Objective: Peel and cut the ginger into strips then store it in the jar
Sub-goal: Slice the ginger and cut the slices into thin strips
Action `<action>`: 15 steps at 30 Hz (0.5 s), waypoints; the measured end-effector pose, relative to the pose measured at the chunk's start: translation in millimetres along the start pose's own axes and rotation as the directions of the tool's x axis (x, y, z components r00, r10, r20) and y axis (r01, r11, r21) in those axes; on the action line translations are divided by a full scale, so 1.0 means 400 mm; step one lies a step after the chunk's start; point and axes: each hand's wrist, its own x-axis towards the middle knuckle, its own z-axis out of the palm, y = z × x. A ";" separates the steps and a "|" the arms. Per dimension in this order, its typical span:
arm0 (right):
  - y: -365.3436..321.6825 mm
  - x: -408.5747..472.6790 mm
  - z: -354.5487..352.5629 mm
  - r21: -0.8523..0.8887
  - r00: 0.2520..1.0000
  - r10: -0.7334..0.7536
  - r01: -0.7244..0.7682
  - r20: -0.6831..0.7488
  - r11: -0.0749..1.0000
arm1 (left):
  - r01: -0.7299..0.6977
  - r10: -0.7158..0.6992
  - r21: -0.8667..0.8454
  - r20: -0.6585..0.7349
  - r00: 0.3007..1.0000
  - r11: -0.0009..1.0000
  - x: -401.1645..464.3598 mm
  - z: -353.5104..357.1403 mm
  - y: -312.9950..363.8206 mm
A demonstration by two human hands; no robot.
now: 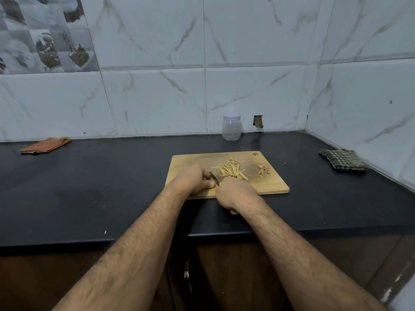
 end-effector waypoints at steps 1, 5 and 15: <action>0.000 0.001 -0.001 -0.003 1.000 0.003 -0.003 0.006 1.000 | -0.001 0.001 -0.004 -0.001 1.000 1.000 0.001 0.001 -0.001; -0.007 0.007 -0.006 -0.034 1.000 0.004 -0.003 0.023 0.999 | 0.003 -0.003 -0.026 -0.008 1.000 1.000 0.004 0.007 -0.006; -0.004 -0.021 0.009 -0.106 1.000 -0.015 0.014 -0.006 0.994 | 0.011 -0.012 -0.035 -0.022 1.000 0.999 0.011 0.014 -0.009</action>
